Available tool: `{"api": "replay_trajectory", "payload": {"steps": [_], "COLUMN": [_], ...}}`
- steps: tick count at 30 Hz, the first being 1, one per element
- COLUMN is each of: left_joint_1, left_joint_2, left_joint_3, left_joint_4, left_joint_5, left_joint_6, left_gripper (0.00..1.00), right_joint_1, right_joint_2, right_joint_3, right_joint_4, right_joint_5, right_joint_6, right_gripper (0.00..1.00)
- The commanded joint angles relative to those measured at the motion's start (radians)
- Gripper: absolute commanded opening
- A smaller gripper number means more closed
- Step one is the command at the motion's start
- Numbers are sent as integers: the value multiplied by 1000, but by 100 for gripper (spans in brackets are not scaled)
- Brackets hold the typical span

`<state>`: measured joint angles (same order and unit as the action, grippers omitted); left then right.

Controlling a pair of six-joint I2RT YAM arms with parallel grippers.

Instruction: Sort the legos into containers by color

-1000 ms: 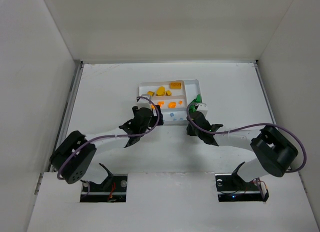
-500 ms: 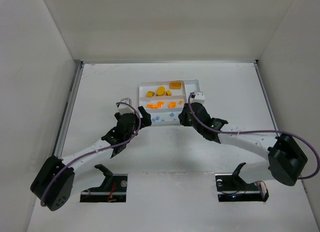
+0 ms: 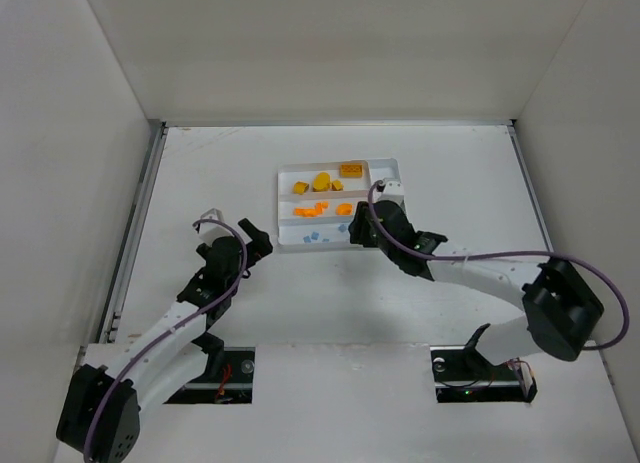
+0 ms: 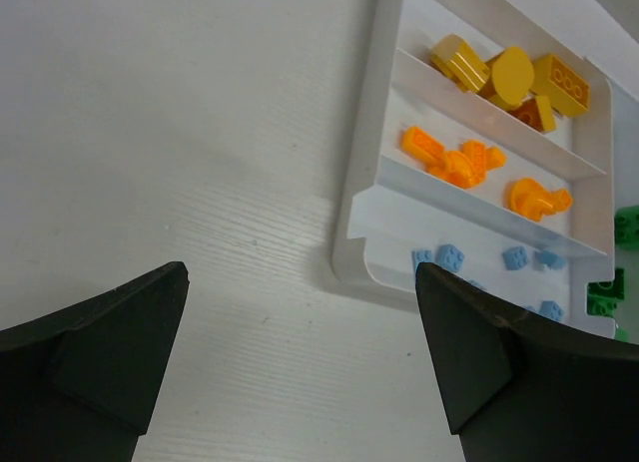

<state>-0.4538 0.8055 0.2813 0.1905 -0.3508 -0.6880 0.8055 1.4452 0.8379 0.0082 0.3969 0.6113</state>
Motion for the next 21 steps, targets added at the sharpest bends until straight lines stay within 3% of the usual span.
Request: {"api": "replay_trajectory", "payload": {"steps": [1,4,9,10,12,17,21], "left_joint_1": [34,47,48,44,36,40,43], "left_joint_2": [-14,6,35,40,41,21,9], "left_joint_3": [-11,-1,12,15,21,42,47], "left_joint_4": [-34,-55,-83,-88,-95,-128,-152], "left_joint_5": [7,12,13,13,13,18,19], "left_joint_6": [-31,-41,-45,-45,-45,-35,-33], "left_gripper": [100,100,100,100,100,100,100], "right_joint_1": [-7,-4,-22,-32,-47,-105,-194], "right_joint_2": [-129,-251,-475,-512,-574,-657,-693], "right_joint_3": [-52,-152,-362,-393,-446,-523,-592], "right_joint_4": [35,32,44,42,33,-10,19], "right_joint_5": [57,121,229,246,282,384,376], "right_joint_6": [-1,21,94,108,126,194,234], "right_gripper": [55,59,74,79,100,100,100]}}
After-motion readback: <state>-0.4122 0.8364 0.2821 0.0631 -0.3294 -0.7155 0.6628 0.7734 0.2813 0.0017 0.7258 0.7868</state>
